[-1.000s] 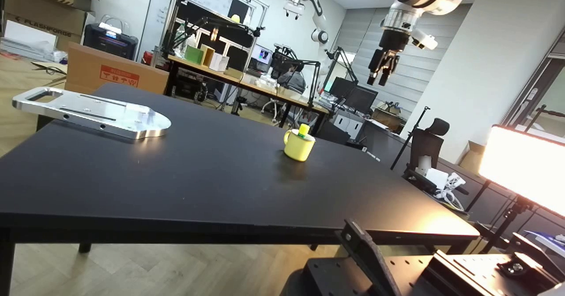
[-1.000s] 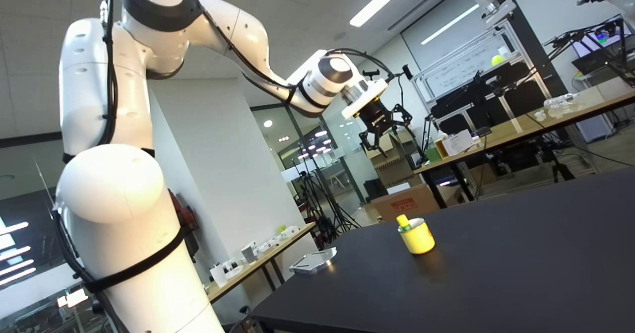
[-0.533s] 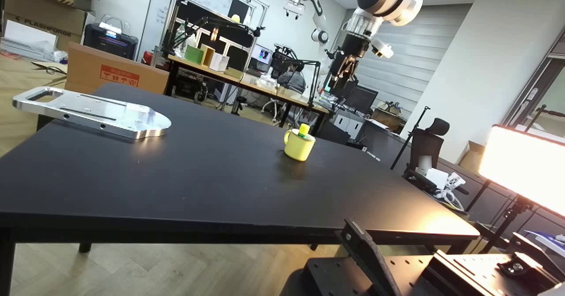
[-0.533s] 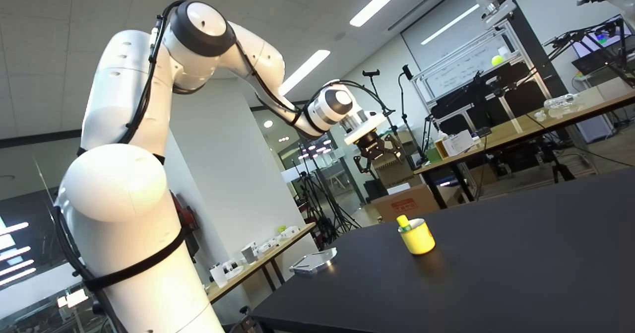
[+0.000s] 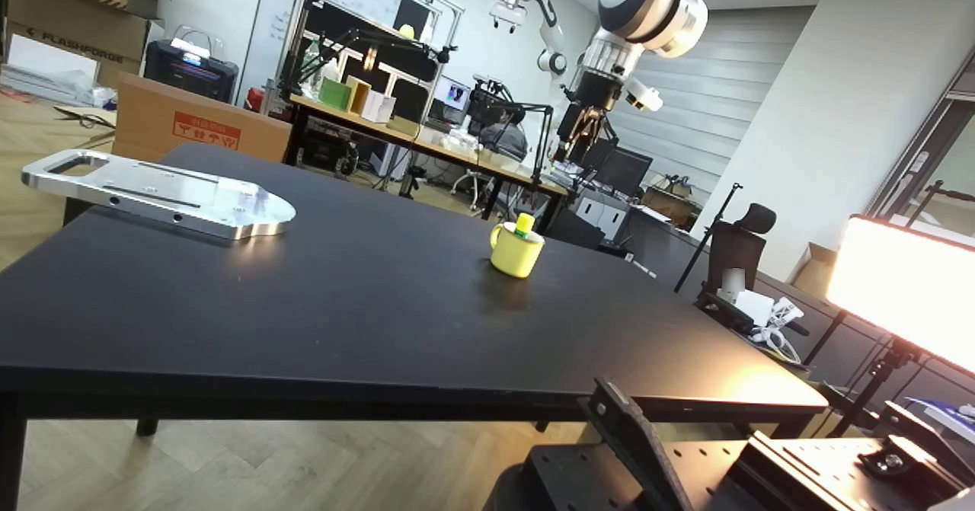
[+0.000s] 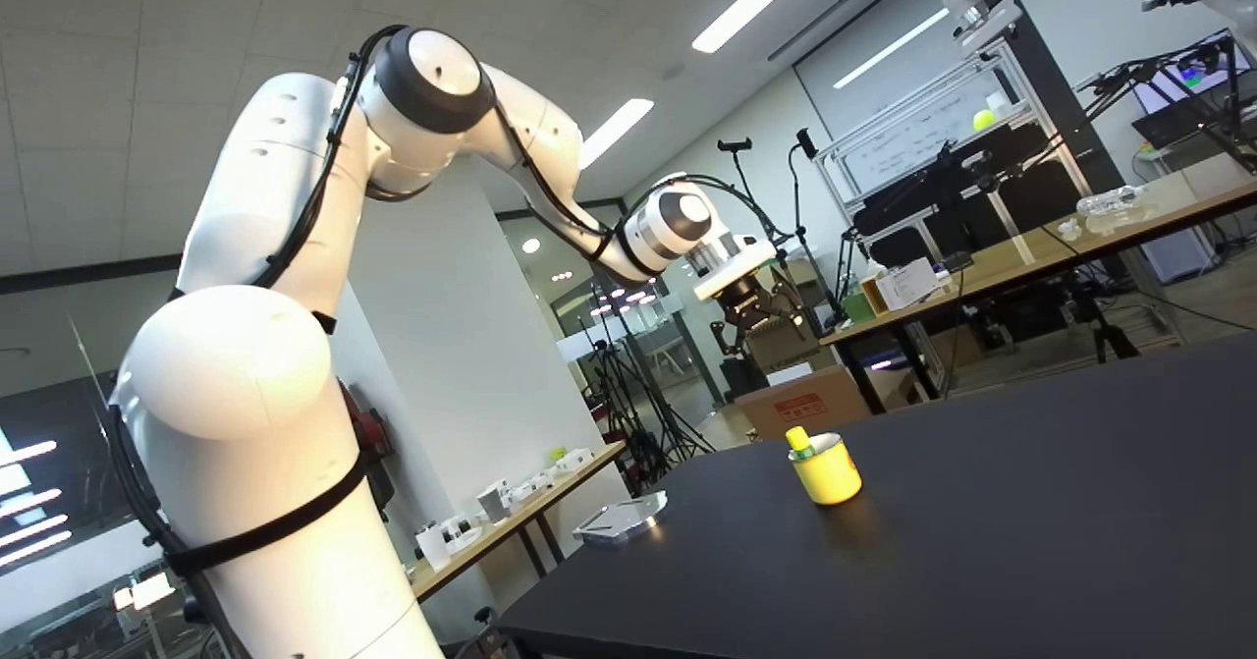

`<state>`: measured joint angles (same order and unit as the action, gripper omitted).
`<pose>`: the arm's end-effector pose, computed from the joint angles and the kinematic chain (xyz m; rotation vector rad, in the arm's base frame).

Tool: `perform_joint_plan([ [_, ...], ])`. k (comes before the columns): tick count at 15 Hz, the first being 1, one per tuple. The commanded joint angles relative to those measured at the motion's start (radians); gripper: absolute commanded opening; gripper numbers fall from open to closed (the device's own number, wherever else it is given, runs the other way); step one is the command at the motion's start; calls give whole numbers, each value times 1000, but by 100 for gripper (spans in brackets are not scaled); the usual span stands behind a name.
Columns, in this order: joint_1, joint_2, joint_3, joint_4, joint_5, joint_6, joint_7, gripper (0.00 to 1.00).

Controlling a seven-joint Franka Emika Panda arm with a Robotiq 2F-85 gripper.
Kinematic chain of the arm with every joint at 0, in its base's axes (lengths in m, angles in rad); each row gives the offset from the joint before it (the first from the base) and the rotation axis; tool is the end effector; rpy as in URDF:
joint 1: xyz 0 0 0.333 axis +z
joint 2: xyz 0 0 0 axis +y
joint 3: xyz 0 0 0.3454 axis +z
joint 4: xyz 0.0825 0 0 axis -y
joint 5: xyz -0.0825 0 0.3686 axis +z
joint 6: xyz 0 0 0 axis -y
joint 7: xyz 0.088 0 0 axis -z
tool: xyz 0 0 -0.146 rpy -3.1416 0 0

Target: Put the paper glue on the table

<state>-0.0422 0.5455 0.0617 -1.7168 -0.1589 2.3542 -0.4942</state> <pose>0.6877 0.0025 0.2775 2.8938 0.9114 0.1077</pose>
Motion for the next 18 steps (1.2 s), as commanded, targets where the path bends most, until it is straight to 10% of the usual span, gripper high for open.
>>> perform_joint_plan([
  [1, 18, 27, -7, 4, -29, 44, 37, 100],
  [17, 30, 191, -6, -83, -35, 349, 124, 100],
  [18, 18, 202, 5, -85, -22, 380, 121, 75],
])
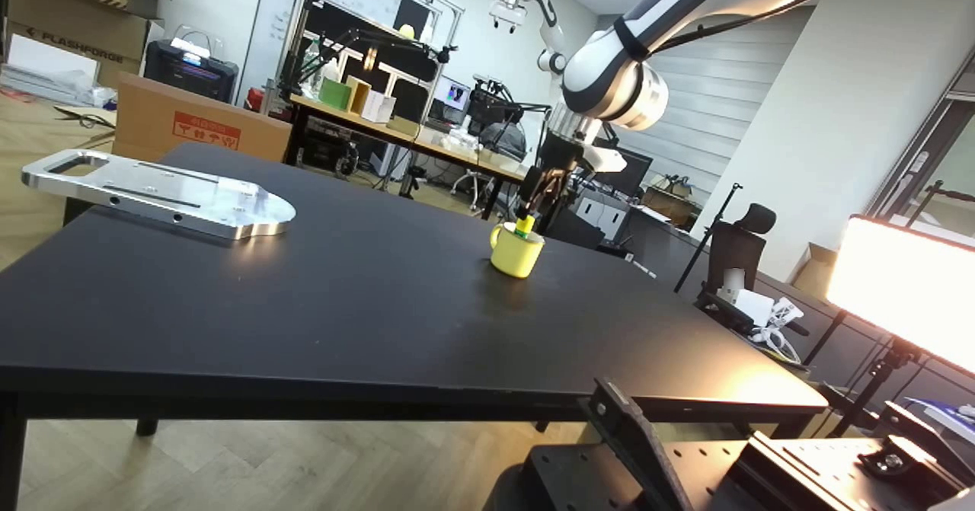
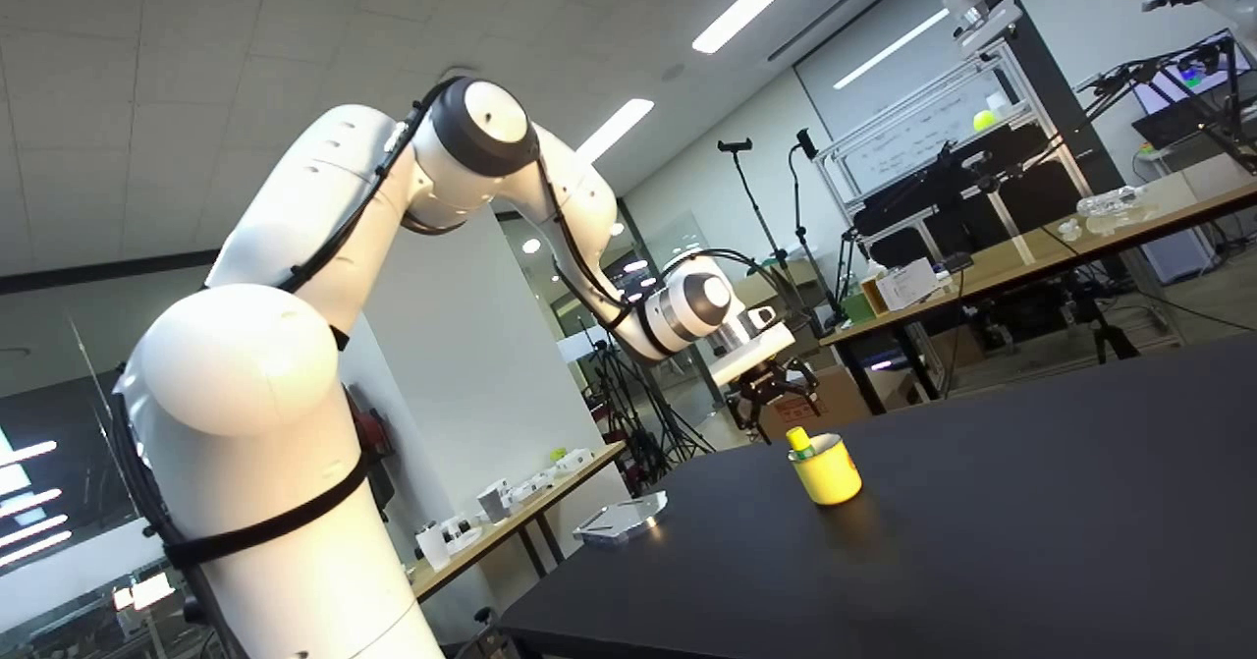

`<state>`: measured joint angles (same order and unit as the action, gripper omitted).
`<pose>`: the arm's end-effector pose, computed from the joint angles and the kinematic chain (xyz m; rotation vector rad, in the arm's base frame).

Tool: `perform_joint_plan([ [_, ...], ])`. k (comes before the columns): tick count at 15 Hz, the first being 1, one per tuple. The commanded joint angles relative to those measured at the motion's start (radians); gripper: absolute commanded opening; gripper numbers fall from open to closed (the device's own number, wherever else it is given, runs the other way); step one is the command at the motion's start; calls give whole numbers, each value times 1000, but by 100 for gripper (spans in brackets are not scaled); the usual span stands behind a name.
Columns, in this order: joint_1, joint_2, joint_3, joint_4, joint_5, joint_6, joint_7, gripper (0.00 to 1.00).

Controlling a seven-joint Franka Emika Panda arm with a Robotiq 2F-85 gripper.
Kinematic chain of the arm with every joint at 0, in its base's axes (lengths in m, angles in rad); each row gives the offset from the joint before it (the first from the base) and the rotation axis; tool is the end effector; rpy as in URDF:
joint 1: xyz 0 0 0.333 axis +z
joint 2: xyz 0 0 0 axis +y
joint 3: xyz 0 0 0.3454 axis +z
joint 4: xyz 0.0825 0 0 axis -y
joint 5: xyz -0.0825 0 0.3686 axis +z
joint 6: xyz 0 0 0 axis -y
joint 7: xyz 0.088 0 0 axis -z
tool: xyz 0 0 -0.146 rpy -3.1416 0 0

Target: Put the paper glue on the table

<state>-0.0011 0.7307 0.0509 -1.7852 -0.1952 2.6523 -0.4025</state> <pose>0.6810 0.0330 0.1525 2.9049 0.9034 0.1894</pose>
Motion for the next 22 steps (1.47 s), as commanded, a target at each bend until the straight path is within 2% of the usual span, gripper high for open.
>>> perform_joint_plan([
  [1, -29, 29, 19, -19, 21, 122, 36, 75],
  [4, -46, 58, 35, -21, 34, 179, 26, 53],
  [10, -50, 46, 43, -18, 58, 118, 48, 12],
  [11, -50, 31, 44, -24, 63, 109, 50, 9],
  [15, -30, -56, 27, -66, 54, 87, 73, 9],
  [18, -9, -166, 7, -114, 27, -16, 71, 9],
  [22, -10, -364, -18, -266, -3, -65, 76, 9],
])
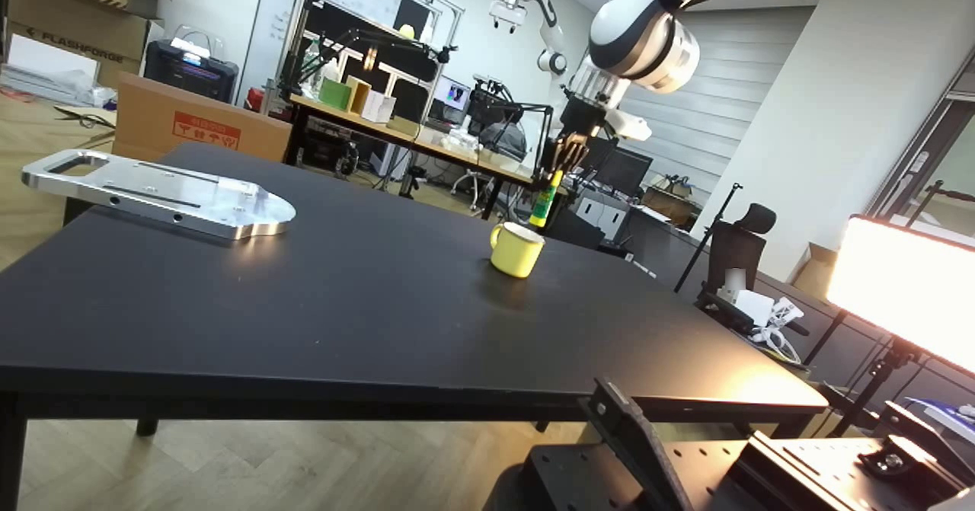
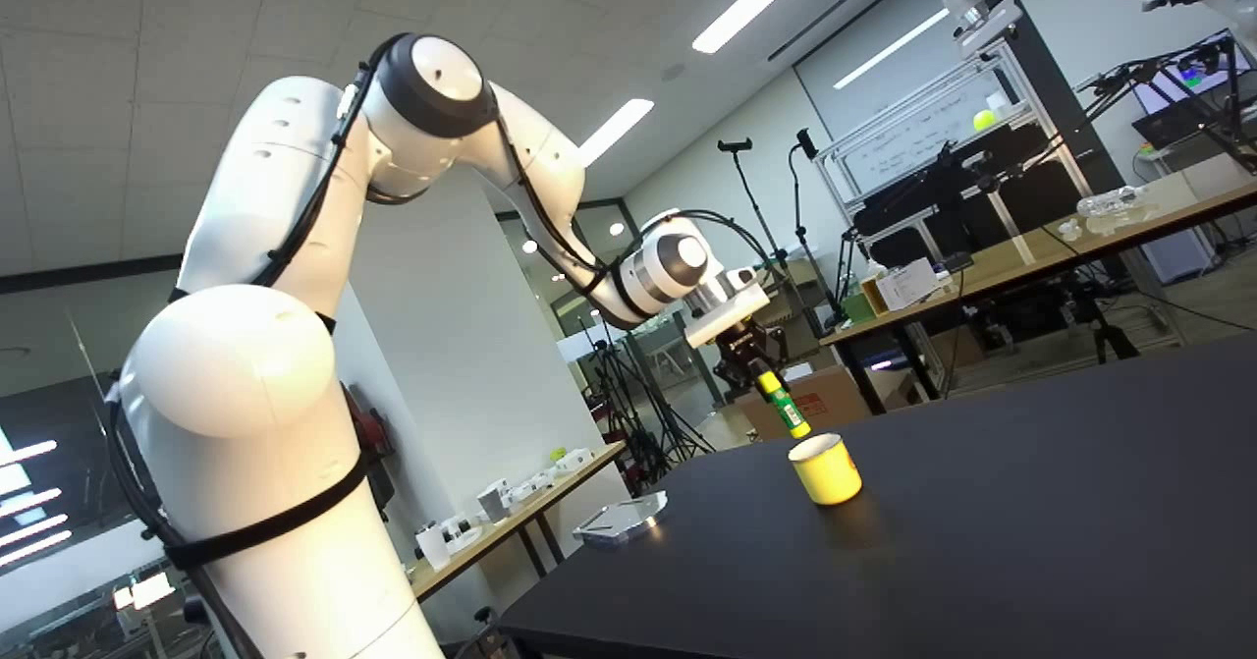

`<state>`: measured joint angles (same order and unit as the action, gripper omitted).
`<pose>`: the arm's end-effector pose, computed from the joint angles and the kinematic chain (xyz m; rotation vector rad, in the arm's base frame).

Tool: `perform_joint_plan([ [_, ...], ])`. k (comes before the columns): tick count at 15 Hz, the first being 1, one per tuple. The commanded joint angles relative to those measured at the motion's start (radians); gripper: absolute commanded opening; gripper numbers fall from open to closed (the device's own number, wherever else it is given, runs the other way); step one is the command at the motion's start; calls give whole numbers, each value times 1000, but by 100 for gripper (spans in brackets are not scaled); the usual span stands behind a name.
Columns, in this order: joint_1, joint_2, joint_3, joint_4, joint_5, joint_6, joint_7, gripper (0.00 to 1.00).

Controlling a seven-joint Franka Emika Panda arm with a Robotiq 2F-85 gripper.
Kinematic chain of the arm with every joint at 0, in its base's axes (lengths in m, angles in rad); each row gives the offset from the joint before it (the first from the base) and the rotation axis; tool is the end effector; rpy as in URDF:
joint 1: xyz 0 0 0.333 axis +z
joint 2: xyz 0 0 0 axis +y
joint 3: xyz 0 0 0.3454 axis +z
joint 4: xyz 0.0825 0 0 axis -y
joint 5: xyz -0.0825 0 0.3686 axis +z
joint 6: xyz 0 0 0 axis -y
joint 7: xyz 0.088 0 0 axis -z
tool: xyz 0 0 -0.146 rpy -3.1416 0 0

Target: Put the paper glue on the table

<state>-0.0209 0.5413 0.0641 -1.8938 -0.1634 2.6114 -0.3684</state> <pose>0.6625 0.0262 0.2320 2.9329 0.8009 0.2531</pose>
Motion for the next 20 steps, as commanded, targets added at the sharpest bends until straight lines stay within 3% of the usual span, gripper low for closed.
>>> perform_joint_plan([
  [1, 6, -220, -36, -202, -41, -29, 40, 9],
  [6, -31, -423, -86, -500, -50, 90, 53, 9],
  [10, -98, -449, -117, -683, 35, 270, -4, 9],
  [16, -201, -356, -133, -718, 175, 317, -57, 9],
  [20, -245, -271, -157, -702, 150, 393, -41, 9],
])
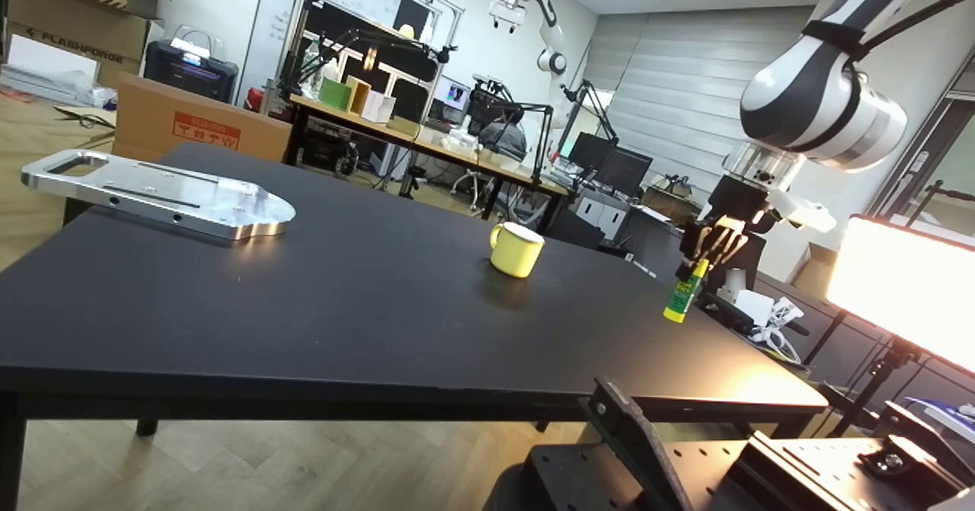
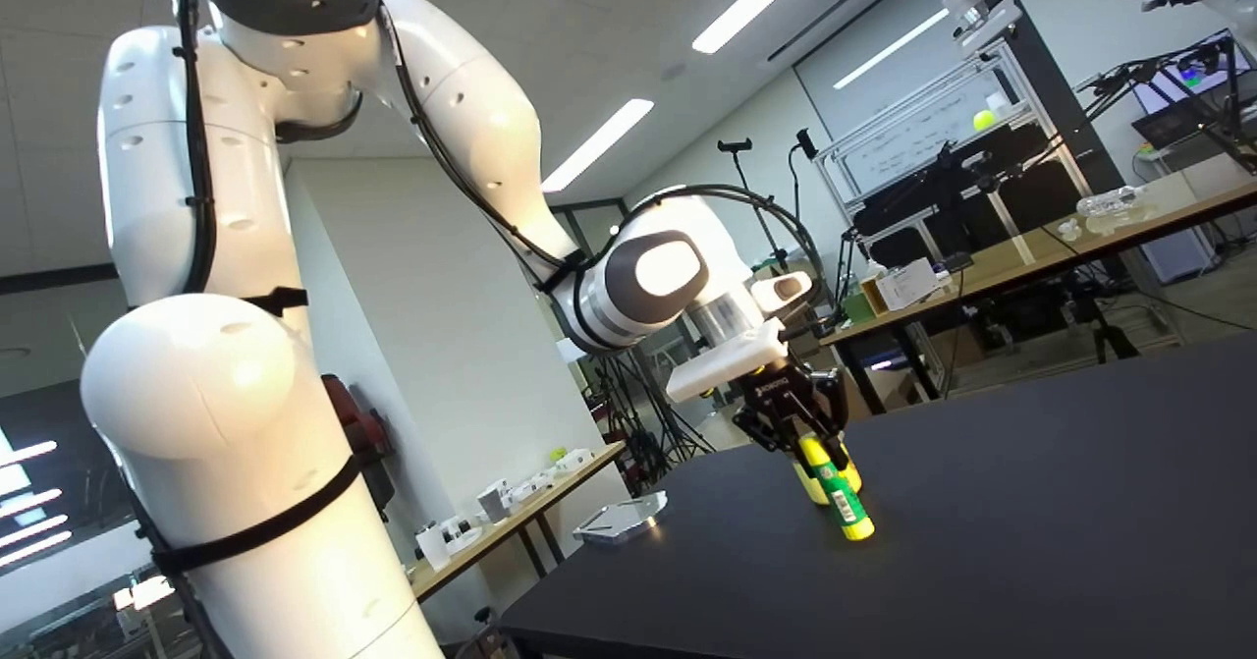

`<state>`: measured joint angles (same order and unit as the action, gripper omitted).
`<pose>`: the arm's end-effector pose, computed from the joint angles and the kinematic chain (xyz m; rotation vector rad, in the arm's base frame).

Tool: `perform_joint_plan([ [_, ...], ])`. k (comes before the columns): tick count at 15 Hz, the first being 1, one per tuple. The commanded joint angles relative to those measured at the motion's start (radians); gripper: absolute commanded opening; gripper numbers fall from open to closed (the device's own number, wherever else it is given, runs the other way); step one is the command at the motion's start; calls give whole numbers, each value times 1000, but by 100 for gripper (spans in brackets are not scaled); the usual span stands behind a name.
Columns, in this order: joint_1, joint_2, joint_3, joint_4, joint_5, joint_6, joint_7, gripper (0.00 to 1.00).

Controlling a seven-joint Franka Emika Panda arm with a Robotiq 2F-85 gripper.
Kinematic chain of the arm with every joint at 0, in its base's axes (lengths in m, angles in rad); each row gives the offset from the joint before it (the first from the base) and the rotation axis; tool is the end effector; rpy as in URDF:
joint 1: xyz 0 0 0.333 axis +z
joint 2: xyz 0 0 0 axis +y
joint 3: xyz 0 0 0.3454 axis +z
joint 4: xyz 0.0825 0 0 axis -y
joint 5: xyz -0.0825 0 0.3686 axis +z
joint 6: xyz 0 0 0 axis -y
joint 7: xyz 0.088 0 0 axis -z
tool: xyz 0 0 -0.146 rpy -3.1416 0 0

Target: Put the paper glue on the table

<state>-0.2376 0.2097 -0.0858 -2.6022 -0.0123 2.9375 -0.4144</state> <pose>0.4318 -0.1456 0.1981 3.0676 0.1626 0.1695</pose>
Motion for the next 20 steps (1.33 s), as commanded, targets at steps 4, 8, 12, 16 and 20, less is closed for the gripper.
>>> perform_joint_plan([
  [4, -63, 141, -10, 6, -27, 161, 29, 9],
  [8, 26, 236, -85, 38, -71, 232, 107, 9],
  [12, 115, 294, -147, 69, -73, 250, 169, 9],
  [16, 168, 333, -178, 91, -66, 260, 203, 9],
  [20, 193, 340, -196, 100, -65, 265, 218, 9],
])
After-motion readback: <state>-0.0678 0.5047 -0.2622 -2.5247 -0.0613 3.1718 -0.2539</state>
